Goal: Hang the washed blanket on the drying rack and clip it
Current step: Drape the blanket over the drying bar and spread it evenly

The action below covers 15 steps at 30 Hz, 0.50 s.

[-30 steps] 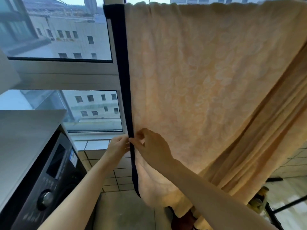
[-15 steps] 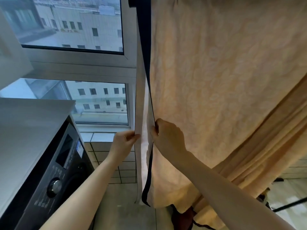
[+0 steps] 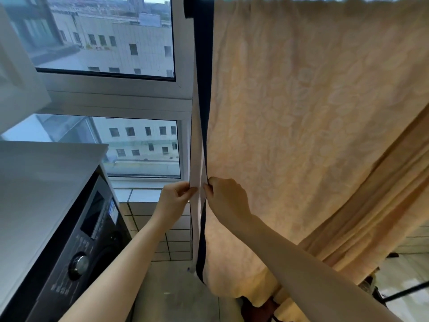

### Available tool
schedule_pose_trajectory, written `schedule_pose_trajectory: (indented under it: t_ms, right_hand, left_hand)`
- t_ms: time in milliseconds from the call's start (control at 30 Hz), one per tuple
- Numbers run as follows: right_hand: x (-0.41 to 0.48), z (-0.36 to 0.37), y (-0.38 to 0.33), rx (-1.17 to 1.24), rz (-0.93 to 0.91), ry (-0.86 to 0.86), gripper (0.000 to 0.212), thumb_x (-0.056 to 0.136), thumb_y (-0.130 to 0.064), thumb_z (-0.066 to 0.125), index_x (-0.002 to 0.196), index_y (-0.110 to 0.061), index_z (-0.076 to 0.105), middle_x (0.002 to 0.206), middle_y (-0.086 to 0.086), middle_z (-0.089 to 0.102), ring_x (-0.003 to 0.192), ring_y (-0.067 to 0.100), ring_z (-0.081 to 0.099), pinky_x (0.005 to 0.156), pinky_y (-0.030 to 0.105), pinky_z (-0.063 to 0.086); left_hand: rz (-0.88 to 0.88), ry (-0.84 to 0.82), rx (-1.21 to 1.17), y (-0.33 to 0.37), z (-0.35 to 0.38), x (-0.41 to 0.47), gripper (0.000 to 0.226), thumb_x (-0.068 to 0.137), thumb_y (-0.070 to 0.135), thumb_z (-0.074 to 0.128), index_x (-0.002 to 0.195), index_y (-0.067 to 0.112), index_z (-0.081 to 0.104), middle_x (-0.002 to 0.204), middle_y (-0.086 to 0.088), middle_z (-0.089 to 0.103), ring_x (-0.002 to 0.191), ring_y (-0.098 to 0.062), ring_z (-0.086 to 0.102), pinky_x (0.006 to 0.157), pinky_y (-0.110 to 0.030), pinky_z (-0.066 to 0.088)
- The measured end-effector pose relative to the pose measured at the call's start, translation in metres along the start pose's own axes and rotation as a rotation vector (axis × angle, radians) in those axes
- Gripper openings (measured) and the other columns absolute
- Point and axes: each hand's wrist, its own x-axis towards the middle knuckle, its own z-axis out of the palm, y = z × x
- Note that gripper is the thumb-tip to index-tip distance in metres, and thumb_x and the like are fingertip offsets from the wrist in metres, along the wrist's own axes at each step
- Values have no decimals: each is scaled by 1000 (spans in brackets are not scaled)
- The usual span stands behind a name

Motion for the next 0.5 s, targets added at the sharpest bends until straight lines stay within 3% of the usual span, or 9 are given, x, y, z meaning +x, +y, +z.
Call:
schedule_pose_trajectory:
  t_ms: [100, 233, 367, 500]
  right_hand:
    - [-5, -8, 2, 28, -37, 1, 35, 100, -41, 40, 81, -17, 60, 62, -5, 52, 52, 13, 49, 46, 23, 31]
    - [-10, -25, 9, 75, -66, 37, 30, 98, -40, 46, 98, -17, 65, 80, 0, 68, 63, 16, 62, 59, 24, 51]
    - [-12, -50, 22, 62, -109, 82, 27, 99, -33, 45, 104, -16, 65, 87, 2, 70, 63, 16, 61, 59, 24, 50]
    - [-14, -91, 39, -1, -183, 131, 29, 100, -33, 40, 106, -17, 63, 92, 0, 68, 76, 17, 60, 67, 36, 52]
  left_hand:
    - [-10, 11, -84, 9, -2, 0, 14, 94, 13, 58, 97, 18, 71, 93, -8, 73, 89, -24, 69, 87, -45, 55]
    - [114, 102, -149, 44, -1, 2, 23, 97, 10, 52, 113, 21, 65, 100, 8, 73, 95, -13, 69, 85, -30, 56]
    - [241, 323, -12, 77, 1, 5, 28, 97, 15, 49, 121, 10, 63, 105, 2, 71, 82, -10, 69, 80, -22, 57]
    - [424, 495, 82, 117, 7, 6, 26, 95, 12, 52, 117, 11, 65, 108, 0, 69, 94, -4, 66, 81, -13, 50]
